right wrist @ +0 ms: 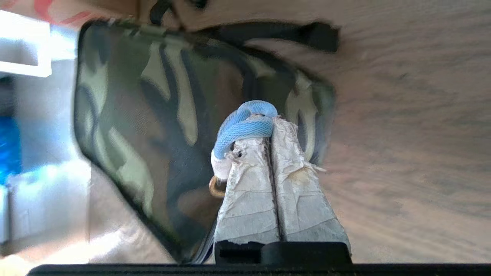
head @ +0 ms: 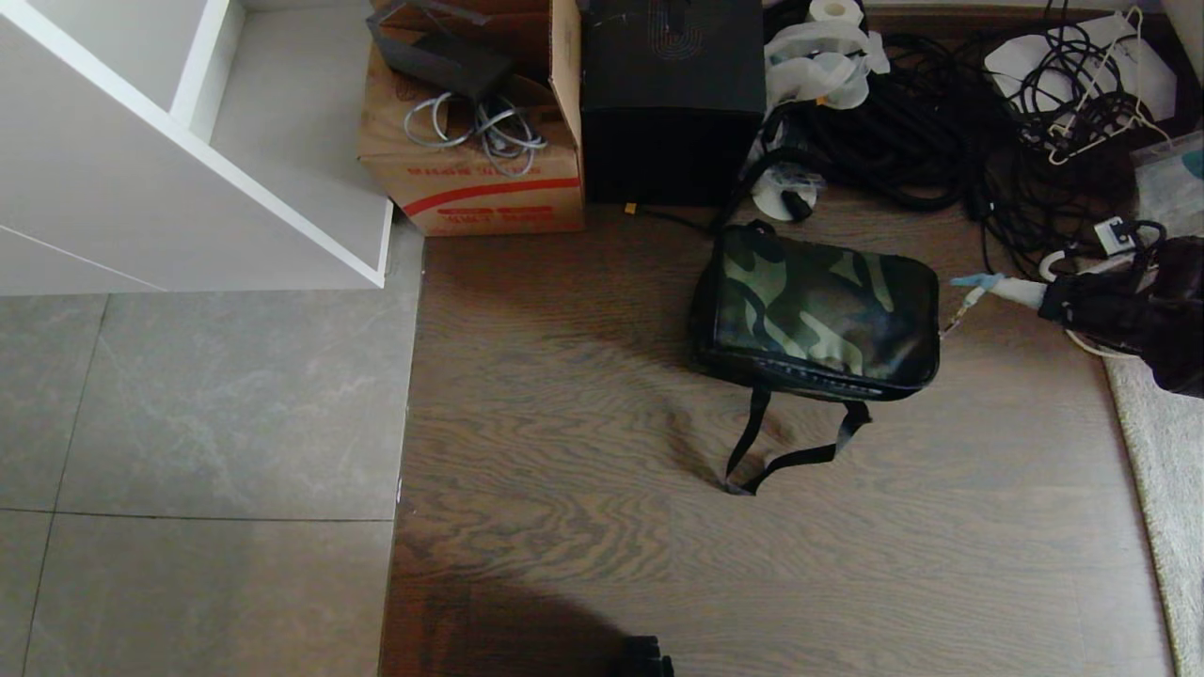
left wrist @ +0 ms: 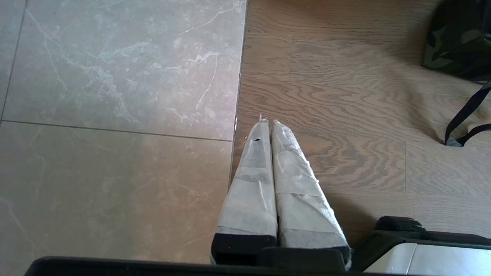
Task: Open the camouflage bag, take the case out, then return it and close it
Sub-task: Open the top of the storage box
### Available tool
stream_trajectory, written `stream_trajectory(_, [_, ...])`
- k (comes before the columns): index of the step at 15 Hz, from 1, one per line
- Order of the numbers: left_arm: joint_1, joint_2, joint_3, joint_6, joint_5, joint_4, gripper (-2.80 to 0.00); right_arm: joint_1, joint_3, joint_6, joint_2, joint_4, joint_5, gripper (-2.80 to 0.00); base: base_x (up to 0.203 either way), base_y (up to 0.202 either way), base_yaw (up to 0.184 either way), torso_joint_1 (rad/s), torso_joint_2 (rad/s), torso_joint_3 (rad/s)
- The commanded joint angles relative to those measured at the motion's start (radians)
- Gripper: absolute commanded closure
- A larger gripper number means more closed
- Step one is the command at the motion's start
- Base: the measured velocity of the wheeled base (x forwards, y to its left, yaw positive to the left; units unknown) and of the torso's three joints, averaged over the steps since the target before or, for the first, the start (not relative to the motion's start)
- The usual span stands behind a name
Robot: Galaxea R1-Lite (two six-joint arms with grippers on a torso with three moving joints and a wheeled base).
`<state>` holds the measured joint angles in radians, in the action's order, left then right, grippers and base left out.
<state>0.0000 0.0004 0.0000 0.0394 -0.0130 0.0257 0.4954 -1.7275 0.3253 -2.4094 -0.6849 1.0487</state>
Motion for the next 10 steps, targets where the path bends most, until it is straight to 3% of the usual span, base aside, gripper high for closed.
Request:
stream_trajectory(1, [0.0,0.001,0.009,0.001,-0.001,0.0,0.0,-0.02,-0.047,0.039,-0.02,-0.004,-0.06,0.0,0.0,0.0,0.0,0.0,0.0,0.0])
stream_trajectory(3, [0.0,0.0,0.009,0.001,-0.001,0.0,0.0,-0.034,-0.095,0.124,-0.036,-0.007,-0.094,0.0,0.0,0.0,0.0,0.0,0.0,0.0])
stream_trajectory(6, [0.001,0.0,0.009,0.001,-0.001,0.0,0.0,-0.056,-0.127,0.176,-0.046,-0.007,-0.097,0.0,0.0,0.0,0.0,0.0,0.0,0.0])
stream_trajectory(10, [0.0,0.001,0.009,0.001,-0.001,0.0,0.0,-0.074,-0.207,0.303,-0.065,-0.028,-0.137,0.0,0.0,0.0,0.0,0.0,0.0,0.0])
